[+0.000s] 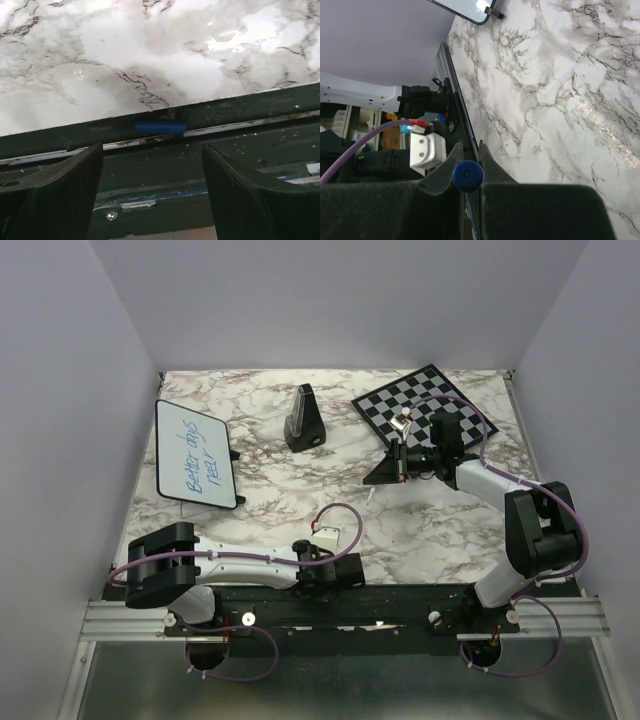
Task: Write a sentence on the whiteboard
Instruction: Close the whiteboard marker at the center of the board.
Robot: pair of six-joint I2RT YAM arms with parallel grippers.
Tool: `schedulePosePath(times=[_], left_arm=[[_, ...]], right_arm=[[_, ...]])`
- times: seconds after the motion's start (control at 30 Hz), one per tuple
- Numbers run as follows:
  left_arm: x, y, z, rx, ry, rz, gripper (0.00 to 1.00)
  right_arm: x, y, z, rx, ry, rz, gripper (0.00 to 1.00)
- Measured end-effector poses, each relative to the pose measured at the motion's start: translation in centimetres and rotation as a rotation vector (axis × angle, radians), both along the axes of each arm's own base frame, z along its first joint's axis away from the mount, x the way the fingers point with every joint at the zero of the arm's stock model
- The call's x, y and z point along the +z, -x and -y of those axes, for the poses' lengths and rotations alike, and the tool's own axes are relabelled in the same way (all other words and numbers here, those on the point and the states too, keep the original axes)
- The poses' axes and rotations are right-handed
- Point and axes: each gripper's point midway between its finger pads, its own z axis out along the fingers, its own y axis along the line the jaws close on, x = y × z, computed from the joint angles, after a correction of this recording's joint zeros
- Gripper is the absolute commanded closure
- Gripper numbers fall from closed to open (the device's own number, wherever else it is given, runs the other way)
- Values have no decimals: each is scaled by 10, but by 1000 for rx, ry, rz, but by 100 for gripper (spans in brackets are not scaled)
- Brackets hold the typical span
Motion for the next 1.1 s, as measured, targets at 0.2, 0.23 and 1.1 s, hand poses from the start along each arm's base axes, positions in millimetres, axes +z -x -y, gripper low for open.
schedulePosePath(times=[0.2,0.23,1.1], left_arm=[[-15,-4,-6,36,11,-15,20],[-16,-5,-5,38,18,-18,20],[-28,-2,9,20,52,-89,38]], right_arm=[[0,1,0,2,-1,-2,99],[0,1,0,2,-1,-2,99],[0,1,0,1,-2,-6,99]])
